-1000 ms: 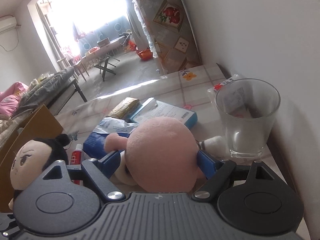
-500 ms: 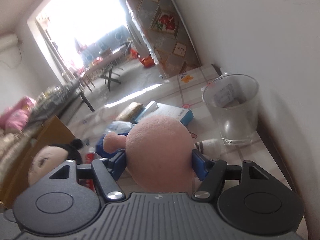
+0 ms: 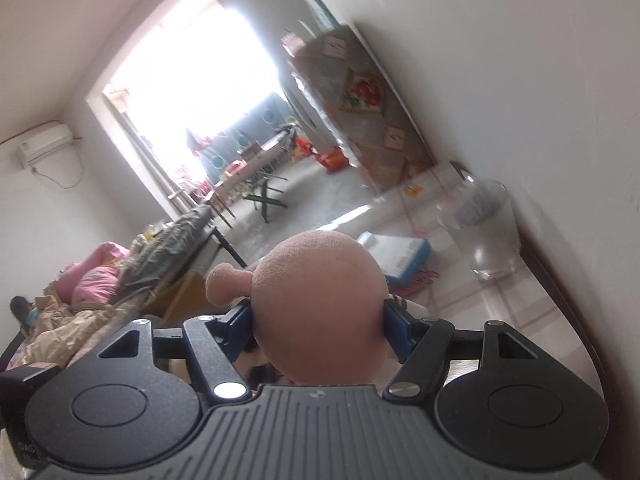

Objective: Organize soft objects
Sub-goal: 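Grasp and lift the pink plush pig with the right gripper while the left gripper holds the pad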

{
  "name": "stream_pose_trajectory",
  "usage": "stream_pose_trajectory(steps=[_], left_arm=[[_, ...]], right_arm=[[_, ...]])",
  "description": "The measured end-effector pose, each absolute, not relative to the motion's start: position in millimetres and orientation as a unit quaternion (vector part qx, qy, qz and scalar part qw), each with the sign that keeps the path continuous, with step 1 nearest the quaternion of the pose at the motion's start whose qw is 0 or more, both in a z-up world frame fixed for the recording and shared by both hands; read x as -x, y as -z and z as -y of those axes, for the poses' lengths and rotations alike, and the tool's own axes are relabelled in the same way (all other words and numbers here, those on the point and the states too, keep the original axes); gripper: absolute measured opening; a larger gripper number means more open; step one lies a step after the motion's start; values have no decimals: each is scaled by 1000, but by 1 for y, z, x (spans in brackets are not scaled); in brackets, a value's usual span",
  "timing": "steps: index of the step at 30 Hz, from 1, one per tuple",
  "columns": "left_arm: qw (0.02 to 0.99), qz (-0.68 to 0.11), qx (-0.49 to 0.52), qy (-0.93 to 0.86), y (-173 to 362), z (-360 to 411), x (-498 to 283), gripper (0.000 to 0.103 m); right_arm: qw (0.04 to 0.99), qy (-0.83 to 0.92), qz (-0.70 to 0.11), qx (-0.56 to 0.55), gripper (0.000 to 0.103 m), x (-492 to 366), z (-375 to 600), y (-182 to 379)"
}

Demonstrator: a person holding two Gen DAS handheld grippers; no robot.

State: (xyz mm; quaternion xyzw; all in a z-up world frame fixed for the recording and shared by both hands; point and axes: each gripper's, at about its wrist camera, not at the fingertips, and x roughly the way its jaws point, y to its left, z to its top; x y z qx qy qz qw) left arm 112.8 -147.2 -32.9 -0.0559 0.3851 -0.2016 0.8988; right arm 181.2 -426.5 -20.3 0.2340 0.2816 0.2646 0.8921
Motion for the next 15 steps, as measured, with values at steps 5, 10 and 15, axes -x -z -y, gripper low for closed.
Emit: stream_pose_trajectory(steps=[5, 10, 15], left_arm=[[917, -342, 74, 190, 5, 115, -82, 84], [940, -294, 99, 144, -24, 67, -53, 84], [963, -235, 111, 72, -55, 12, -23, 84]], right_arm=[[894, -305, -249, -213, 71, -161, 401, -18], [881, -371, -224, -193, 71, -155, 353, -53], [849, -450, -211, -181, 72, -165, 285, -82]])
